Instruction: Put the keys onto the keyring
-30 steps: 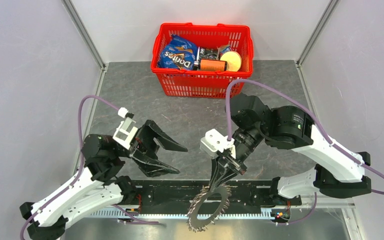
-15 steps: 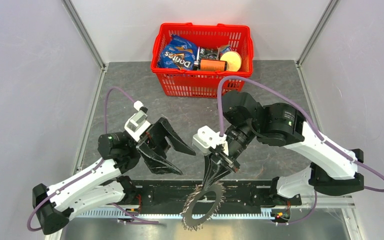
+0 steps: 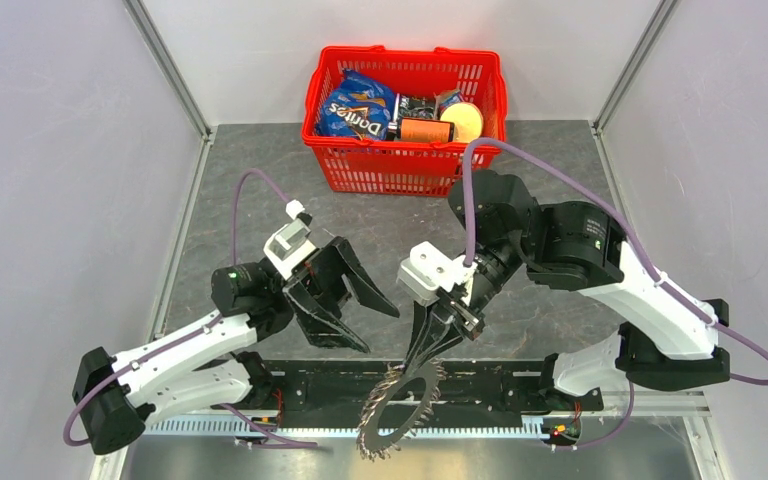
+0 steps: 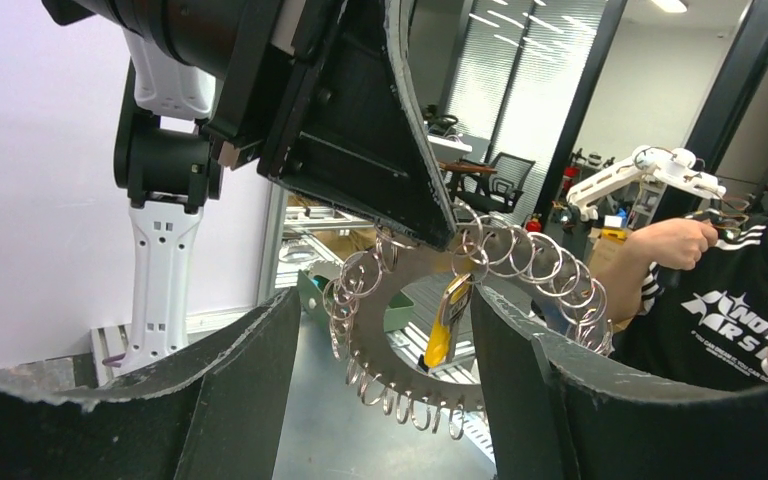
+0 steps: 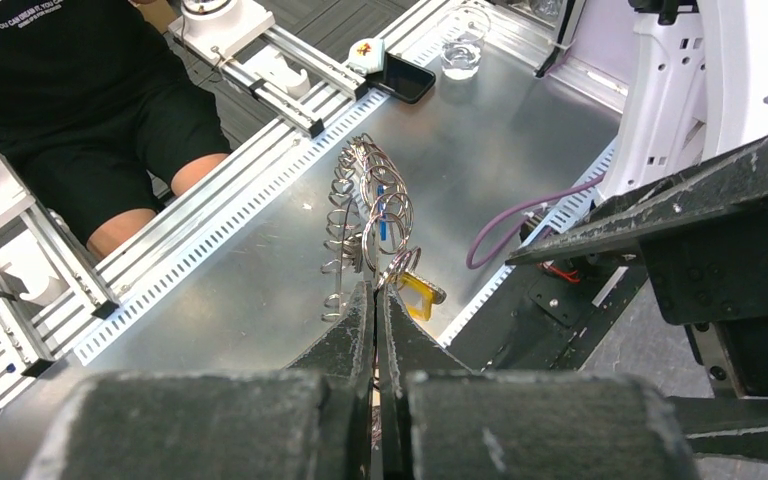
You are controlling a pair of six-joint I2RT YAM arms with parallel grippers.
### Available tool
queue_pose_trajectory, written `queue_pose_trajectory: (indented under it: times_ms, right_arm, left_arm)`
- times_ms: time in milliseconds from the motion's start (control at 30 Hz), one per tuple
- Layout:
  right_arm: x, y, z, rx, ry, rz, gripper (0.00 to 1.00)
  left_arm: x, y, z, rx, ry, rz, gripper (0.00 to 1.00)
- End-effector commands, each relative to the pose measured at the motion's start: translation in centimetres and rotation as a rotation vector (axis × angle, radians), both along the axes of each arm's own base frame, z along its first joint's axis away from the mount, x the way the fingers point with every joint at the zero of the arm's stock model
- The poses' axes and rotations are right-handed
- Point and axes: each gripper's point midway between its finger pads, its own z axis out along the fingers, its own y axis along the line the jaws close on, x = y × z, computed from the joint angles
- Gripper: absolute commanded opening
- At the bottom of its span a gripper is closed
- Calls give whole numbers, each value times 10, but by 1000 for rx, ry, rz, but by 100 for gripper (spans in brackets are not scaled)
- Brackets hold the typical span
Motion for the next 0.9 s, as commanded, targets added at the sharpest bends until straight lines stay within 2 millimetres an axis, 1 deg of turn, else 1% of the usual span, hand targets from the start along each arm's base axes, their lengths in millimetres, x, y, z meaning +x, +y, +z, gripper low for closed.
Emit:
queue_pose_trajectory:
  times_ms: [0,200,400,633,867]
  right_arm:
    - [-6,-3,24,103,-27,40,0]
    - [-5,-2,29,129,-46,39,0]
    - [-2,1,29,135,-60,30,0]
    - [-1,3,32,148,-69,28,0]
    - [-1,4,34,150,-67,26,0]
  left_arm:
    - [-11,5,0,-4,-21,-61,69]
    - [-14,1,-4,4,-19,-91,69]
    - [-20,0,-8,11,-24,-130,69]
    - [-40,0,-13,21,-49,-213,69]
    - [-55,-1,-16,28,-75,-279,69]
